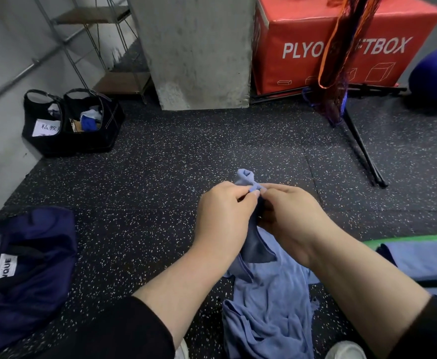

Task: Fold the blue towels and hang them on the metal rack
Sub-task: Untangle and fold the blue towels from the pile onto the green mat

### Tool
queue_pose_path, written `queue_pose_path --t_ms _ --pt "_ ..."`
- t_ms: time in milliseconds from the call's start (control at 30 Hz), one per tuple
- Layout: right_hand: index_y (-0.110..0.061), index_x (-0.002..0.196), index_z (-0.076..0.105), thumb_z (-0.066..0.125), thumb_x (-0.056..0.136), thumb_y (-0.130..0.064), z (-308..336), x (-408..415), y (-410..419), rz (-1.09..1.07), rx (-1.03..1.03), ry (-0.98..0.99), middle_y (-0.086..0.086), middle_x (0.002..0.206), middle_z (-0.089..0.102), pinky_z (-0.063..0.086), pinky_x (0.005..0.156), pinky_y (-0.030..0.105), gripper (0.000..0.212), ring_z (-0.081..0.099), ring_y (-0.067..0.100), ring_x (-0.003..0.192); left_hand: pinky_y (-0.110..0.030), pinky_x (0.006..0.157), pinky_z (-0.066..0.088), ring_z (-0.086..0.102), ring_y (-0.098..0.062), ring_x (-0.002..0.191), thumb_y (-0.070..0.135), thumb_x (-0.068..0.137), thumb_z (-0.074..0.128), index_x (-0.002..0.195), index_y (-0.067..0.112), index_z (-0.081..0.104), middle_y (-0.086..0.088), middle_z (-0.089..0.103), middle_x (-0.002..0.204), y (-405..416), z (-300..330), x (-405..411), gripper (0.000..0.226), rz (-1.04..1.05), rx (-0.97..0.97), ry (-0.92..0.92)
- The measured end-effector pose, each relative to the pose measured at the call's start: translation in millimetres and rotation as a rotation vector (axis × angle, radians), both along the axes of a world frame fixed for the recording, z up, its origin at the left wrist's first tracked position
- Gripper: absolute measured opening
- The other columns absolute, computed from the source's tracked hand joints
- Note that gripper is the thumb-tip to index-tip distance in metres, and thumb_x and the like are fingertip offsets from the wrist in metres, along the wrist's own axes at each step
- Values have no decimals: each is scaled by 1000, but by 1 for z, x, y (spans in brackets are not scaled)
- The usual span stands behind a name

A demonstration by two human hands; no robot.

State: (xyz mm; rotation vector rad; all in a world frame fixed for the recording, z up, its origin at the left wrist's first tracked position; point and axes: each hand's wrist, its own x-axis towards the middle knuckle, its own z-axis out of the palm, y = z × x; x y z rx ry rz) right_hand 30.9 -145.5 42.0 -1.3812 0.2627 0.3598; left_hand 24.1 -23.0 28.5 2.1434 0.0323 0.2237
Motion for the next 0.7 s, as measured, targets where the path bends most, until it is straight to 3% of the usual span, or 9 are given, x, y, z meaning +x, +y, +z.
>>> queue_pose_path --t_ms 100,200,333,400,467,533,600,633,700 --pt "0 85 72 47 98 -4 0 2 1 -38 90 35 19 77 62 47 82 42 28 56 26 78 -31 65 37 55 -10 73 24 95 68 84 16 79 9 57 75 -2 1 2 17 -37 63 -49" --pt "-7 78 65 53 101 -16 1 6 -6 -77 141 49 2 59 53 45 64 29 27 50 15 57 -28 77 44 59 -10 87 24 93 64 100 15 78 9 60 92 -7 0 2 18 -151 142 -41" --pt "4 90 68 54 94 -6 -5 8 -24 -35 -120 -56 9 72 58 46 65 32 18 54 19 67 -25 92 48 65 -7 98 29 82 49 92 15 81 12 71 107 -11 8 -6 36 -334 97 91" --pt "-4 89 74 49 88 -4 -5 10 -31 -11 -279 -102 11 73 63 47 71 37 24 54 18 72 -32 86 52 67 -13 91 31 80 47 84 14 79 7 75 96 -4 11 -3 36 -291 151 101" --pt "-17 85 77 50 89 -6 2 11 -37 46 -509 -185 -6 65 67 46 62 23 29 54 5 61 -39 77 54 65 -21 83 36 82 49 87 19 73 5 72 86 8 16 5 29 -189 259 67" --pt "-22 87 75 49 91 -7 12 11 -41 144 -687 -308 -13 59 64 39 51 15 31 48 -4 51 -39 92 51 60 -14 101 39 87 62 114 36 66 13 64 108 18 22 12 27 -222 365 41" --pt "-22 89 74 48 91 -6 19 10 -42 224 -743 -377 -10 59 61 36 49 18 30 46 -1 48 -41 114 35 39 -13 135 47 86 73 151 44 35 11 42 146 25 24 17 75 -348 544 105" --pt "-21 90 74 48 91 -5 21 9 -42 250 -744 -398 -9 58 59 35 49 21 30 43 1 48 -44 120 26 26 -14 145 51 85 75 156 45 25 9 29 158 26 23 18 87 -381 630 145" --pt "-22 91 73 47 91 -4 23 8 -44 308 -744 -433 -2 58 61 36 52 27 31 41 5 50 -45 120 18 18 -14 150 53 85 74 150 44 38 8 22 164 25 17 18 75 -406 668 167"
